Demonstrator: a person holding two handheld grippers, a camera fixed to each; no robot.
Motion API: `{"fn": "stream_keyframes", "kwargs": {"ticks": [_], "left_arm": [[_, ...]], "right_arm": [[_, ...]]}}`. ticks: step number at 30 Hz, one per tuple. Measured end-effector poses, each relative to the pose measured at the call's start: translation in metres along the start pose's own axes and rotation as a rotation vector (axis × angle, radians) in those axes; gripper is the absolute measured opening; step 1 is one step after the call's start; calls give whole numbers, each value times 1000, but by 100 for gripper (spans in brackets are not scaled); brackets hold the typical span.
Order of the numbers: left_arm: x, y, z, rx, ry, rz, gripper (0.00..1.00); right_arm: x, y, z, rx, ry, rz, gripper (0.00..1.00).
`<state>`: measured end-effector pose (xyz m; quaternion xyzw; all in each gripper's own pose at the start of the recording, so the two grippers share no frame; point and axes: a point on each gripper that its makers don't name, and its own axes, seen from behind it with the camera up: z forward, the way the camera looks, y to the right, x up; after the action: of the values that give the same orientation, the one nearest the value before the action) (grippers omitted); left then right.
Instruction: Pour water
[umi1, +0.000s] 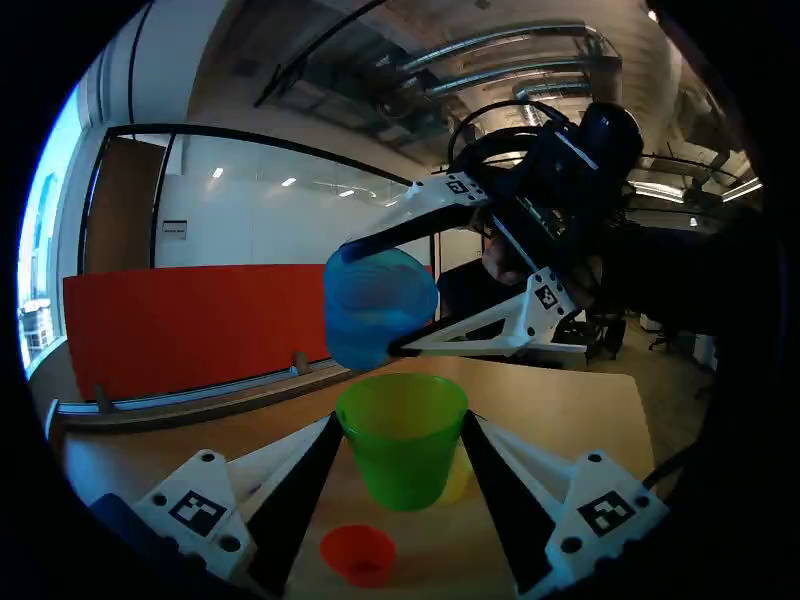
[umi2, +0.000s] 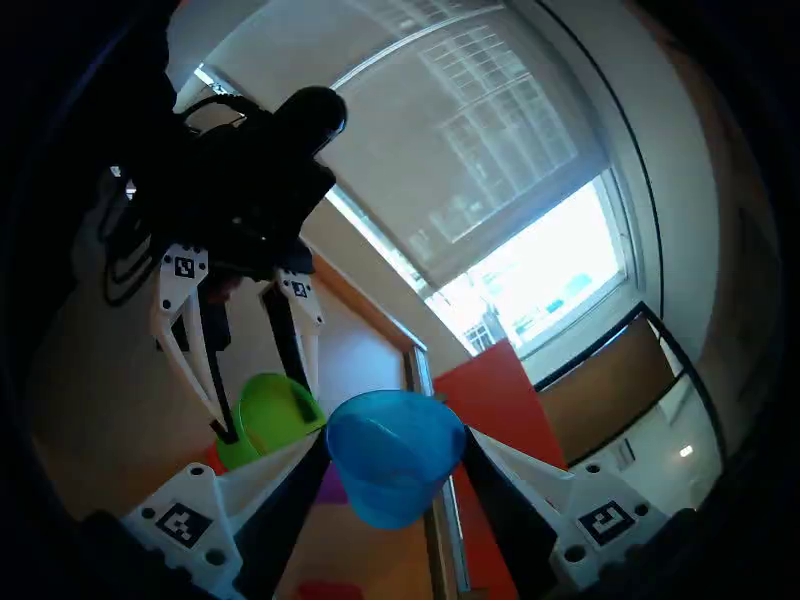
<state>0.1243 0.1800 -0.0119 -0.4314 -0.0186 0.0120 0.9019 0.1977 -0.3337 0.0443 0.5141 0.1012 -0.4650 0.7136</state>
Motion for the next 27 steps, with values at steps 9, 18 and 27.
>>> {"fn": "stream_keyframes", "kwargs": {"ticks": [9, 18, 27], "left_arm": [[2, 0, -2, 1, 2, 0, 86], [2, 2, -2, -2, 6, 2, 86], [3, 2, -2, -2, 8, 3, 86]], "right_arm": [[2, 1, 1, -1, -3, -26, 92], [4, 2, 3, -2, -10, -55, 93], [7, 3, 2, -5, -14, -92, 93]]}}
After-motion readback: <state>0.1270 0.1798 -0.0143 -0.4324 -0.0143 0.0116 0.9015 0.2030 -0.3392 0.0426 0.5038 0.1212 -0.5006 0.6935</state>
